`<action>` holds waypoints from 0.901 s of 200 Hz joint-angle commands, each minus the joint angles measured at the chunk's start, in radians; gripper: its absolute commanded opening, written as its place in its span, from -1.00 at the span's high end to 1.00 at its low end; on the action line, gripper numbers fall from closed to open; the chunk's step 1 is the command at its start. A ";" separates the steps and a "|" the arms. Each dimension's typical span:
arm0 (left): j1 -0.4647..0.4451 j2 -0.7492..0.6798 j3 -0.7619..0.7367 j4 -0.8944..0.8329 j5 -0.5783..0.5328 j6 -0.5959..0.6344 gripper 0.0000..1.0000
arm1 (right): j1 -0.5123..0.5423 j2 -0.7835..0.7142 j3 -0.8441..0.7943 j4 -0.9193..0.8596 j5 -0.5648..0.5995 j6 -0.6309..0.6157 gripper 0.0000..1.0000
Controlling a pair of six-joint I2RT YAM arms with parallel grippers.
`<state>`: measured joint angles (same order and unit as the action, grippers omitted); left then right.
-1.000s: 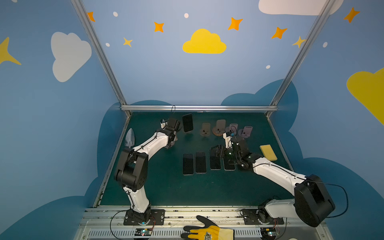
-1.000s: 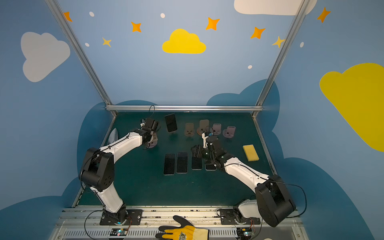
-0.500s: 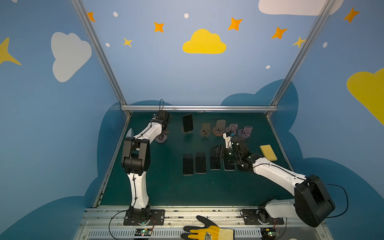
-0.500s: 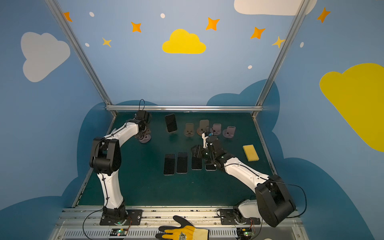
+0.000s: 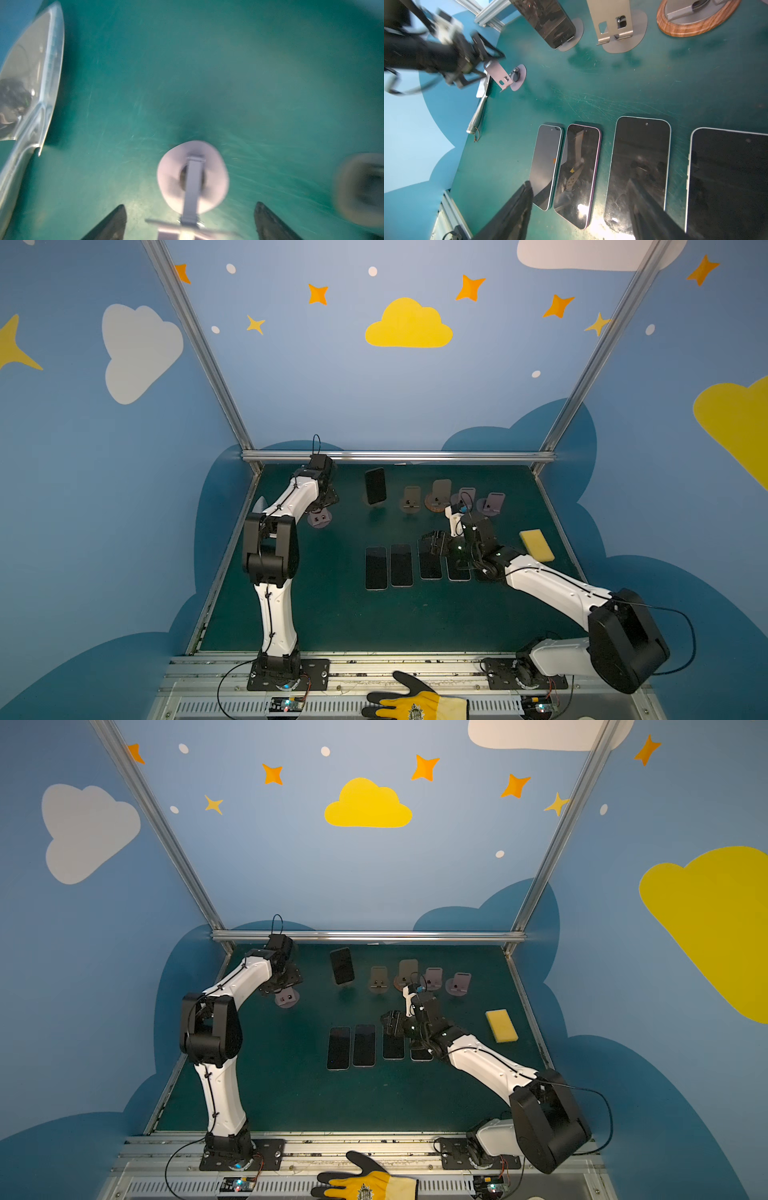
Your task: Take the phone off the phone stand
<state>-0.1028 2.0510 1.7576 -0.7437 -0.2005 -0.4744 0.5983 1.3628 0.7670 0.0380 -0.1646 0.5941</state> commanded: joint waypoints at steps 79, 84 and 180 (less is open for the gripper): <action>-0.023 -0.641 -0.347 0.193 0.156 -0.031 -1.00 | 0.033 0.132 0.175 -0.160 0.058 -0.092 -0.67; -0.023 -0.667 -0.376 0.215 0.153 -0.031 -1.00 | 0.037 0.139 0.188 -0.176 0.060 -0.098 -0.67; 0.007 -0.905 -0.700 0.480 0.086 -0.122 -0.99 | 0.135 0.324 0.616 -0.493 0.267 -0.244 -0.76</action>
<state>-0.1032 1.1427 1.0725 -0.3275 -0.1345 -0.5488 0.7059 1.6318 1.2907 -0.3649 0.0139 0.4160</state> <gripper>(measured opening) 0.997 0.873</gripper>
